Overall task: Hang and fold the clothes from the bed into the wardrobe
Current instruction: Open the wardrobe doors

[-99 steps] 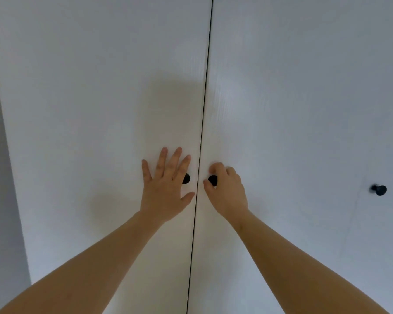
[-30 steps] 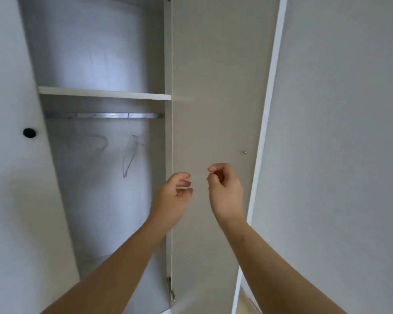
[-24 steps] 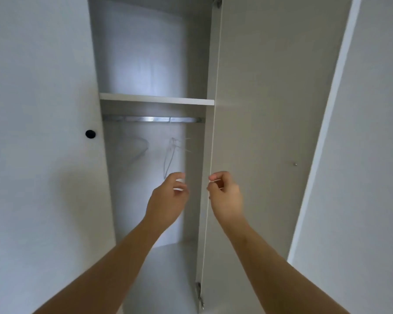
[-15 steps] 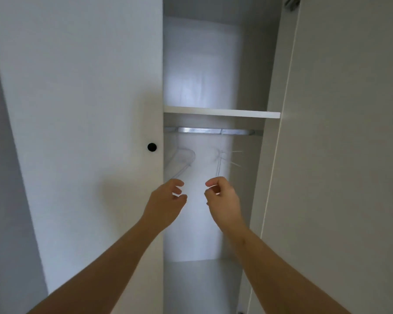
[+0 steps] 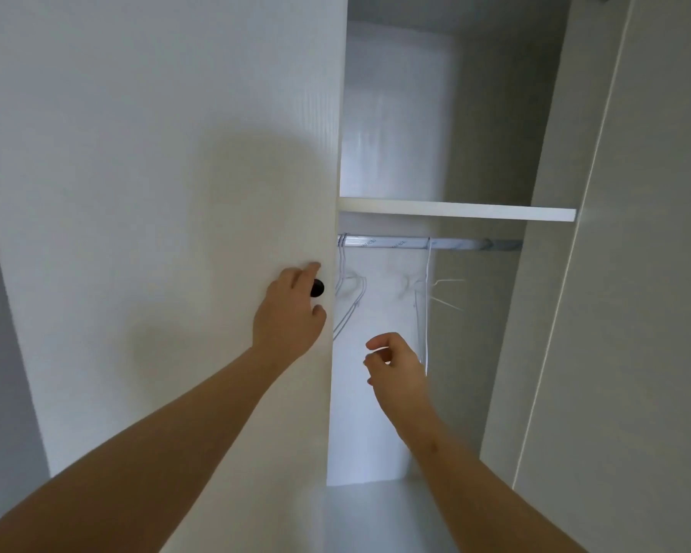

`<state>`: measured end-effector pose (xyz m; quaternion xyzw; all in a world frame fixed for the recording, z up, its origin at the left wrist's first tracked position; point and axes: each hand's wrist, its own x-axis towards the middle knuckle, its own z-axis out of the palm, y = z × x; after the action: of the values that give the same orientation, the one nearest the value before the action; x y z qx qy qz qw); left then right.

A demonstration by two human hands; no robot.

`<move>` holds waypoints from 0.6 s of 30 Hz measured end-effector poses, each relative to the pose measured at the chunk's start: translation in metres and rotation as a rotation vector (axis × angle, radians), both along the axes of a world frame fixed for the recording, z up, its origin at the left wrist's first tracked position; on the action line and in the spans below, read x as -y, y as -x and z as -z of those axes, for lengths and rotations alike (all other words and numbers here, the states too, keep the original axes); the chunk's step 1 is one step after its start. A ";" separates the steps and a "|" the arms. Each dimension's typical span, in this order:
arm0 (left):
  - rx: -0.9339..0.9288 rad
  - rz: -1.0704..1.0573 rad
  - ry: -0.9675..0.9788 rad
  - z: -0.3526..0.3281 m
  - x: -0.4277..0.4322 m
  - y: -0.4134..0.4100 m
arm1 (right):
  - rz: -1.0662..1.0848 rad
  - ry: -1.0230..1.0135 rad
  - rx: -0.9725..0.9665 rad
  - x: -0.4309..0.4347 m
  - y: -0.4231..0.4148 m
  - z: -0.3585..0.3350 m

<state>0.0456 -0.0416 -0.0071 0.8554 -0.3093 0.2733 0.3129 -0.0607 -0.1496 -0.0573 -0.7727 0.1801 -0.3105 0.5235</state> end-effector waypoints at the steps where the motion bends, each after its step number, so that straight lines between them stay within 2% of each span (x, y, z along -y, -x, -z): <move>1: 0.021 -0.012 0.015 -0.002 0.003 -0.001 | 0.004 0.011 -0.006 0.002 -0.001 0.000; 5: 0.065 -0.004 0.041 -0.004 0.008 -0.002 | 0.031 0.031 -0.008 0.010 -0.005 -0.001; 12: 0.085 -0.046 0.126 -0.004 -0.004 0.030 | -0.054 0.056 0.012 -0.006 -0.007 0.003; 18: 0.036 0.011 0.335 0.004 -0.049 0.080 | -0.149 0.115 0.063 -0.031 0.016 0.011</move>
<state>-0.0344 0.0071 -0.0107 0.7845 -0.2695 0.3348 0.4471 -0.0762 -0.1184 -0.0683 -0.8026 0.0875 -0.3049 0.5052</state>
